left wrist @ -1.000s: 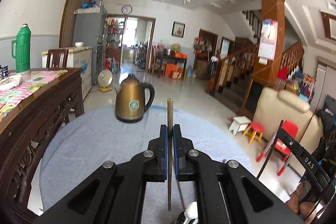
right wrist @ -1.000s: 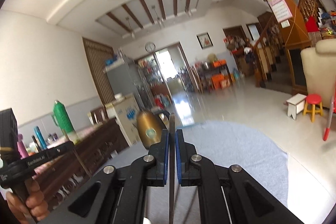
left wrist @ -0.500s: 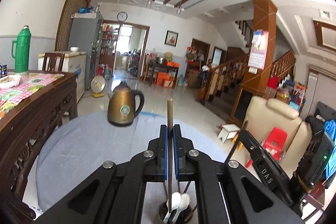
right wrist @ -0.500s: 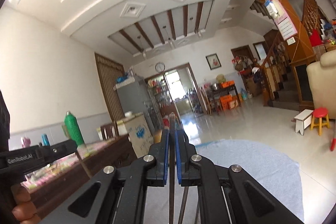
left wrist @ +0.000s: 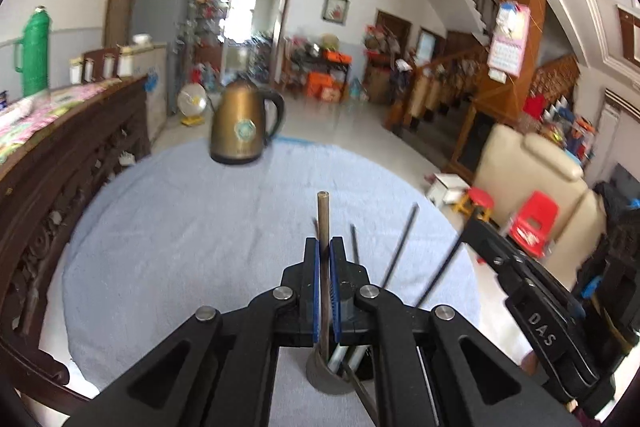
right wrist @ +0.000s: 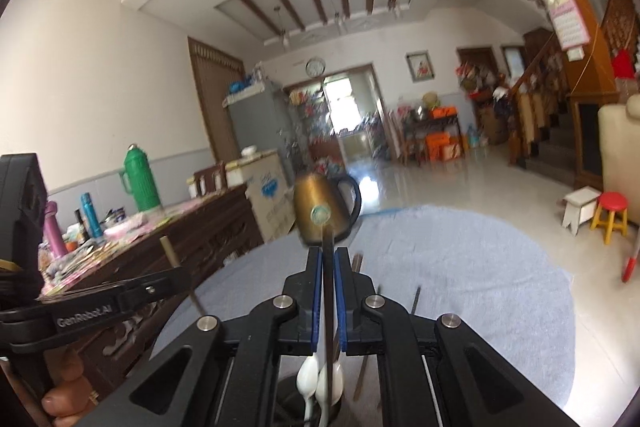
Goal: Organize utensils
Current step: 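Lower the chopsticks into the cup and open both tools, then withdraw both tools from the cup toward the last pair of chopsticks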
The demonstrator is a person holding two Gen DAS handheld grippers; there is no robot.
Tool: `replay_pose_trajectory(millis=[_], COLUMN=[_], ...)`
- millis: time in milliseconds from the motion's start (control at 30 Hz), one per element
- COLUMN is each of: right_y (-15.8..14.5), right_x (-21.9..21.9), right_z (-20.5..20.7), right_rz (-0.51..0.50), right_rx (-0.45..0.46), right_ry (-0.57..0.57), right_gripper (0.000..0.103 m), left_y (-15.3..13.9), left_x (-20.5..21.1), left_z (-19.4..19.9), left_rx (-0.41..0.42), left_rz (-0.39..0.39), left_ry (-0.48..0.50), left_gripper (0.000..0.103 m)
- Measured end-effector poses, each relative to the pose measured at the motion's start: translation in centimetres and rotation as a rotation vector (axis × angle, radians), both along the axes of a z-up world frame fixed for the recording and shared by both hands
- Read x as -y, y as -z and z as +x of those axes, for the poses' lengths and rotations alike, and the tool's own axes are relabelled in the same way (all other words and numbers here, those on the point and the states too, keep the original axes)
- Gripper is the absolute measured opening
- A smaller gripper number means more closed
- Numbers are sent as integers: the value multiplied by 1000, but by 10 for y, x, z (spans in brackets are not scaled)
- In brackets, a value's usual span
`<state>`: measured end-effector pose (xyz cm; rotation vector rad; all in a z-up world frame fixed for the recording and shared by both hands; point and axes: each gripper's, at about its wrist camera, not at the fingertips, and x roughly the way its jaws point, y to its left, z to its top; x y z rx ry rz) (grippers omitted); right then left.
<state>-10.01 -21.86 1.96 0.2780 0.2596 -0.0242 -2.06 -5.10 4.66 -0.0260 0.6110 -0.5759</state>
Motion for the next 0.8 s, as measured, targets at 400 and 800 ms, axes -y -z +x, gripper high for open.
replay_pose_trajectory(millis=[400,800], right_y=[-6,11], right_x=[44,79], right_z=[-25,-18], right_rz=[110,174], right_rx=[67,-32], right_ry=[112,189], right_gripper=[60,58], left_y=[-9,17], left_x=[-48,-66], left_z=[-8,5], left_rx=[29,10], left_rz=[-31,128], left_ry=[-110,-300], left_gripper=[54,57])
